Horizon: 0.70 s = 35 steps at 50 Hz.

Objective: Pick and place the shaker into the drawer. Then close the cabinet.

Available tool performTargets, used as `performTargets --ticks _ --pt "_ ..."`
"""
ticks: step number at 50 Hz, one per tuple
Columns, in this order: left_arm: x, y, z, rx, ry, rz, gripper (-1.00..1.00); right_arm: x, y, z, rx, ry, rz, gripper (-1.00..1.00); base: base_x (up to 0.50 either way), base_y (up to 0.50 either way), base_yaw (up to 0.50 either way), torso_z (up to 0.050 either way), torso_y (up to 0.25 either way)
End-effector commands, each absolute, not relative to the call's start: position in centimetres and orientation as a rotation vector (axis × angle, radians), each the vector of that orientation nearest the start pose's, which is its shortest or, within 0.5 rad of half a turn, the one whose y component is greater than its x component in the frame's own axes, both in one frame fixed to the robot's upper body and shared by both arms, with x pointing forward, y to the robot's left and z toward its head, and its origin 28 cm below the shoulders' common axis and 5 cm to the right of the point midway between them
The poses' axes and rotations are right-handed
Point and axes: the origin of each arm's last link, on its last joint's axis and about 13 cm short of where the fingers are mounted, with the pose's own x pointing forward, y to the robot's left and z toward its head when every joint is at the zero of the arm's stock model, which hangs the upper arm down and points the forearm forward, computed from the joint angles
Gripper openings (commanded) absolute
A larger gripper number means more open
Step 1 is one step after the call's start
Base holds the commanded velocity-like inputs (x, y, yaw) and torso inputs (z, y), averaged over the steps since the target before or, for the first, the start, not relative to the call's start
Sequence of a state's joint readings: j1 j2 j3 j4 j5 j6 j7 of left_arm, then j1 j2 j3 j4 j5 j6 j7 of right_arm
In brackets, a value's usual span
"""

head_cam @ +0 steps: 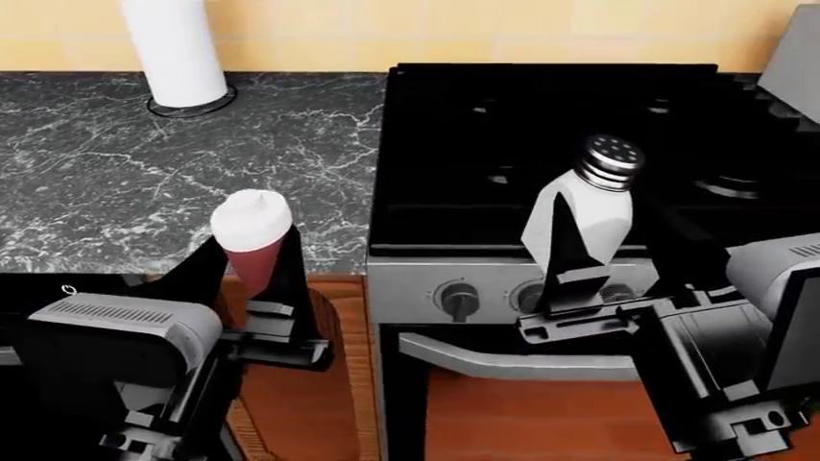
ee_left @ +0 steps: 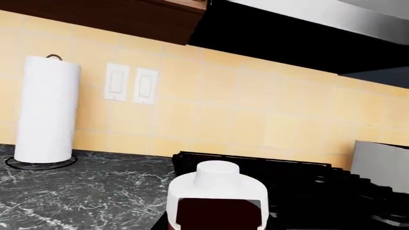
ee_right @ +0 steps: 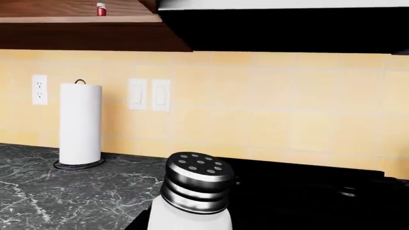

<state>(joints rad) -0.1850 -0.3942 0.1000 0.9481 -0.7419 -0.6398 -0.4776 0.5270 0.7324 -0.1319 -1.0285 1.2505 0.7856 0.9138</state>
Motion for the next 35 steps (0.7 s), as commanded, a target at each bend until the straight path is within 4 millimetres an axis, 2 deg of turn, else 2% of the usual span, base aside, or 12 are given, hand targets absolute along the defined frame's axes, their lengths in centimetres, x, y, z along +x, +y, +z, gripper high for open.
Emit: performTargets --ticks 1,35 --pt "16.89 19.73 18.45 -0.181 -0.279 -0.211 -1.0 15.89 -10.7 23.16 -0.029 -0.275 0.142 -1.0 -0.08 -0.5 0.0 0.0 0.0" --pt "16.96 19.54 18.22 -0.175 -0.271 -0.23 -1.0 16.17 -10.59 23.5 -0.036 -0.262 0.157 -1.0 -0.08 -0.5 0.0 0.0 0.0"
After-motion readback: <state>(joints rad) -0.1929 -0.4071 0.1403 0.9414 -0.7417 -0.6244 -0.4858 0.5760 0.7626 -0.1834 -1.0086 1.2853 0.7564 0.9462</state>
